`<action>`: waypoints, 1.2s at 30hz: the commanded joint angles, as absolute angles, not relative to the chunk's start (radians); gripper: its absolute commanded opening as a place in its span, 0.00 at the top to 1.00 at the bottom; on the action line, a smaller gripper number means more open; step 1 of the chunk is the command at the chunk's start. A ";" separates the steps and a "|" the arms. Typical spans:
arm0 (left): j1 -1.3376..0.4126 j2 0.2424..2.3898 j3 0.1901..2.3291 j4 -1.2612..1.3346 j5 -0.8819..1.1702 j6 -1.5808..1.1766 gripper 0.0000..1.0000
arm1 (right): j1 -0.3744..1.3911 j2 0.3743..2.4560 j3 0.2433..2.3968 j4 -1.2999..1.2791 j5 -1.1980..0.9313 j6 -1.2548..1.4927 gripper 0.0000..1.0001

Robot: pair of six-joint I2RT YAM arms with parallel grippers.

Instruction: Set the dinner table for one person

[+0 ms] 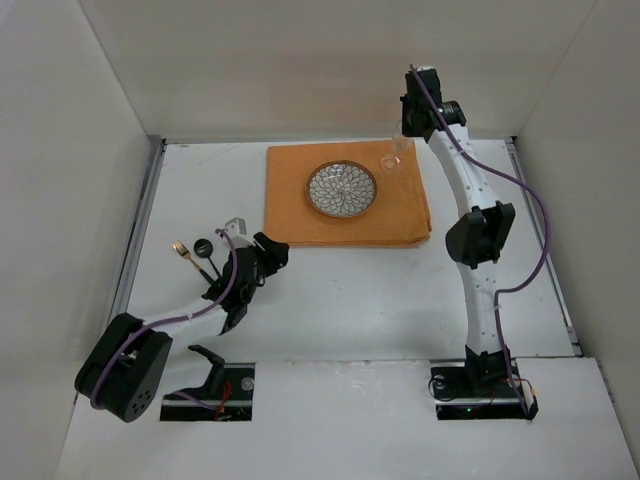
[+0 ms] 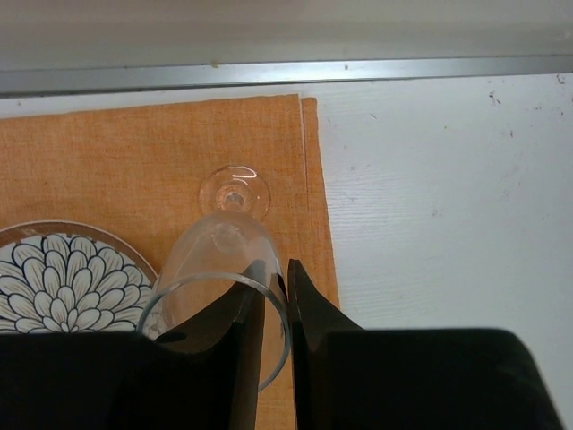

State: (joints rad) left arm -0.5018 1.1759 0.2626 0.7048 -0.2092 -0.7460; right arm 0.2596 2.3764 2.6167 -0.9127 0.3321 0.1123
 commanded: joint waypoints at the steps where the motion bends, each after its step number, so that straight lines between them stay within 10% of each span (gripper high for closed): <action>1: -0.493 1.174 0.293 0.750 -0.202 -0.755 0.52 | 0.251 2.399 2.675 -0.908 0.344 0.132 0.87; 11: -0.484 1.184 0.293 0.750 -0.202 -0.755 0.52 | 0.255 2.408 2.763 -0.815 0.359 0.158 0.56; 36: -0.481 1.181 0.290 0.750 -0.210 -0.747 0.52 | 0.283 2.154 2.731 -0.779 0.367 0.156 0.43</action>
